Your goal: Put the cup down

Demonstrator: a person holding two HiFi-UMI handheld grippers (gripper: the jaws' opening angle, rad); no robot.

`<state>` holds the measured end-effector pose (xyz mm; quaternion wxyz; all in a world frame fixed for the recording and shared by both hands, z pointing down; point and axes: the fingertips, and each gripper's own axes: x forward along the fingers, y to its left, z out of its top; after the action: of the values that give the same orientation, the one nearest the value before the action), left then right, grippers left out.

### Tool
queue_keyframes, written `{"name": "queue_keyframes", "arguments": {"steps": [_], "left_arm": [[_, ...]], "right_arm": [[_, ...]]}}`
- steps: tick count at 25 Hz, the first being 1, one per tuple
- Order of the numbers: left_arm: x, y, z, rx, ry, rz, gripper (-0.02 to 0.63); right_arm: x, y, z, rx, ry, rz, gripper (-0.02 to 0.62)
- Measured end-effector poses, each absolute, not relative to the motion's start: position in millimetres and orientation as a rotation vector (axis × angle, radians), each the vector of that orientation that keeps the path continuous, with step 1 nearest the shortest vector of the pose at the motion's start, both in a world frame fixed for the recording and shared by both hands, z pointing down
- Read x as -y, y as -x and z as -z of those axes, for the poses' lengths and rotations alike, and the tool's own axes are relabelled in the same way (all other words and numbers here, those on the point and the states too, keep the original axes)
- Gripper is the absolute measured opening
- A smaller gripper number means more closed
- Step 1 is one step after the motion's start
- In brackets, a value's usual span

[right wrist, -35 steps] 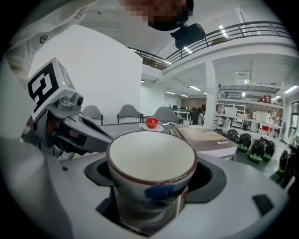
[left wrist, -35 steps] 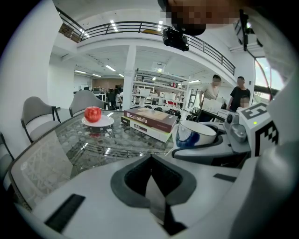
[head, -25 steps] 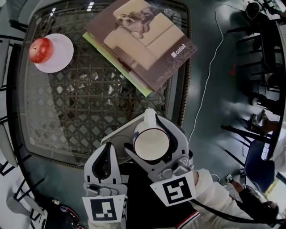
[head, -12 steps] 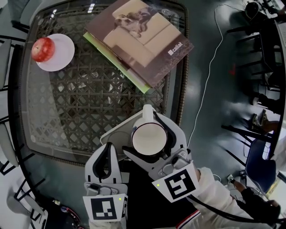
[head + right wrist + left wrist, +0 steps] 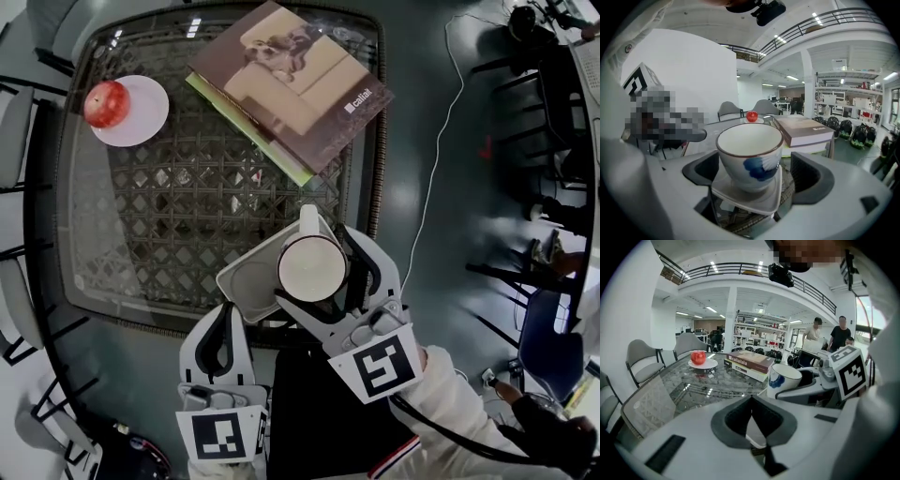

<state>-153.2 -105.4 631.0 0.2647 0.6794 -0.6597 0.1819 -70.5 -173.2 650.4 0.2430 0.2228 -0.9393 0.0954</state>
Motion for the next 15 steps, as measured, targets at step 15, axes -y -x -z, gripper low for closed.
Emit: {"name": "queue_keyframes", "arguments": {"steps": [15], "left_arm": [[61.5,164.7,-535.1,1.852,-1.91,-0.426,0.01]], "right_arm": [[134.8,40.9,-544.0,2.636,-0.791,-0.318,0.462]]}}
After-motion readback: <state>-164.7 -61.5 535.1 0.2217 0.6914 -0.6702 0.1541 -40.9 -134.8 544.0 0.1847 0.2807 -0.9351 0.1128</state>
